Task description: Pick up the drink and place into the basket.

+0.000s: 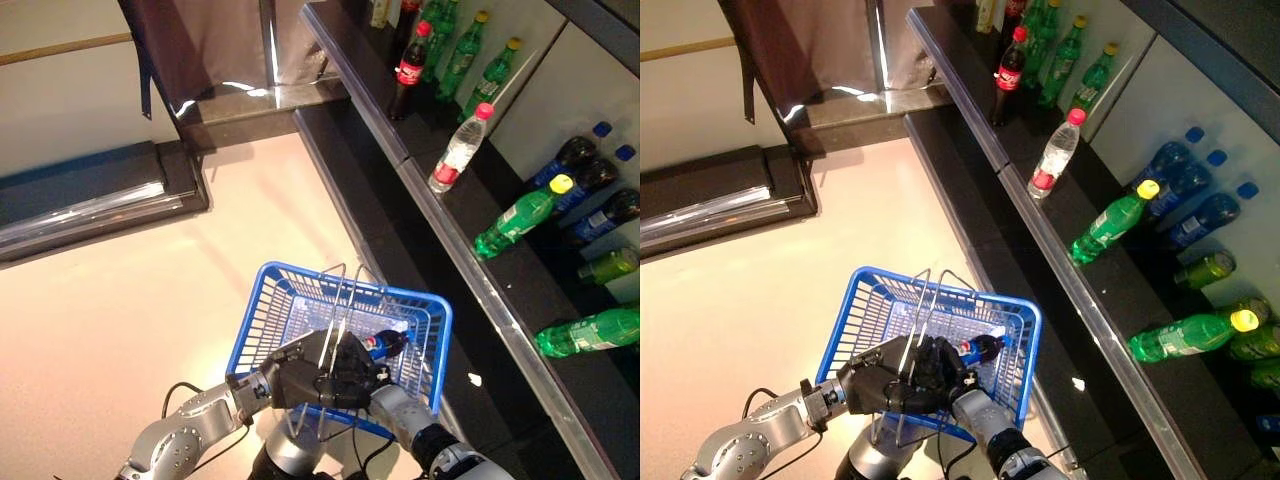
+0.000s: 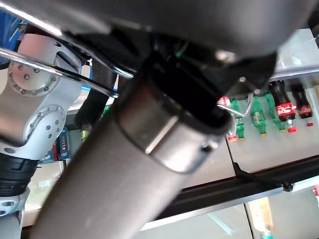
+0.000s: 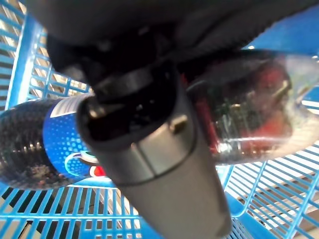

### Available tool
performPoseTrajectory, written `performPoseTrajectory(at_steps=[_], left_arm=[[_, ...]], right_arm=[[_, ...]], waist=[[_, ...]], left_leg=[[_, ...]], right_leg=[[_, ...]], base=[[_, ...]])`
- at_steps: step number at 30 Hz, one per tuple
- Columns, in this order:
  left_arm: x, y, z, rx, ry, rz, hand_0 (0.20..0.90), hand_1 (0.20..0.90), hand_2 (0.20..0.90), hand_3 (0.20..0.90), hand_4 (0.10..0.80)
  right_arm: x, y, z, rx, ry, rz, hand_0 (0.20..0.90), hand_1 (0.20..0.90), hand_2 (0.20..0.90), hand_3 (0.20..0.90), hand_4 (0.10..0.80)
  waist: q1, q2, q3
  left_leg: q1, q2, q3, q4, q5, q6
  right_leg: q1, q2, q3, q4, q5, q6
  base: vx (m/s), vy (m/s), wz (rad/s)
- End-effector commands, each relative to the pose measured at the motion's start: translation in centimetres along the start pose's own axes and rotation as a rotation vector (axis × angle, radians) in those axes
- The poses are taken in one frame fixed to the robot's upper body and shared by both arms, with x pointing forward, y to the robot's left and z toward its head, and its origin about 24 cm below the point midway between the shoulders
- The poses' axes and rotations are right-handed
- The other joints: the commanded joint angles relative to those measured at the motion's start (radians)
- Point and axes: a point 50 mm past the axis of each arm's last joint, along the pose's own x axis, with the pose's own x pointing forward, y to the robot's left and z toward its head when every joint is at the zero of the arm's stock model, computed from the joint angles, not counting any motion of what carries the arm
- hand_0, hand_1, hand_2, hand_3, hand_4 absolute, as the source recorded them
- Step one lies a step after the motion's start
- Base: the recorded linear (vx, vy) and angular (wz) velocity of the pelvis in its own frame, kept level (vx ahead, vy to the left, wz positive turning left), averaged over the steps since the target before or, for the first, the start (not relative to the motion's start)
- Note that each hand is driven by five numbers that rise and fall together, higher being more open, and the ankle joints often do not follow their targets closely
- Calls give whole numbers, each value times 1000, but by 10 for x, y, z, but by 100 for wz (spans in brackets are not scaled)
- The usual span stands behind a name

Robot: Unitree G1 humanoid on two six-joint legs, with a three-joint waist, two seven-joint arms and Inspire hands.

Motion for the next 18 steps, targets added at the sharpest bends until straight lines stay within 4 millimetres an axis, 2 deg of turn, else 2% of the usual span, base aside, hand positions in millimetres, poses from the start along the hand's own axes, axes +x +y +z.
performPoseTrajectory(at_steps=[1, 11, 18], left_arm=[[7, -86, 34, -29, -315, -564, 300, 300, 300, 200, 100], [4, -68, 14, -47, -278, -422, 300, 300, 300, 200, 100], [-4, -49, -9, -86, -276, -278, 300, 300, 300, 200, 100]], right_arm=[[0, 28, -21, 48, 31, 150, 900, 900, 900, 900, 800], [-3, 4, -28, 15, 20, 170, 900, 900, 900, 900, 800], [-18, -18, -39, -49, 24, 260, 900, 900, 900, 900, 800]], waist=[[5, 17, -186], [-18, -4, -209], [-62, -13, -223]], left_leg=[[48, 78, 37, -68, 70, 58], [90, 104, 63, -95, 70, 59], [110, 128, 93, -111, 74, 53]], right_leg=[[-67, -6, 1, 110, 100, -65], [-44, 6, 8, 105, 104, -54], [-43, 14, 7, 99, 114, -46]], base=[[80, 0, 5], [71, -10, -1], [25, -13, -1]])
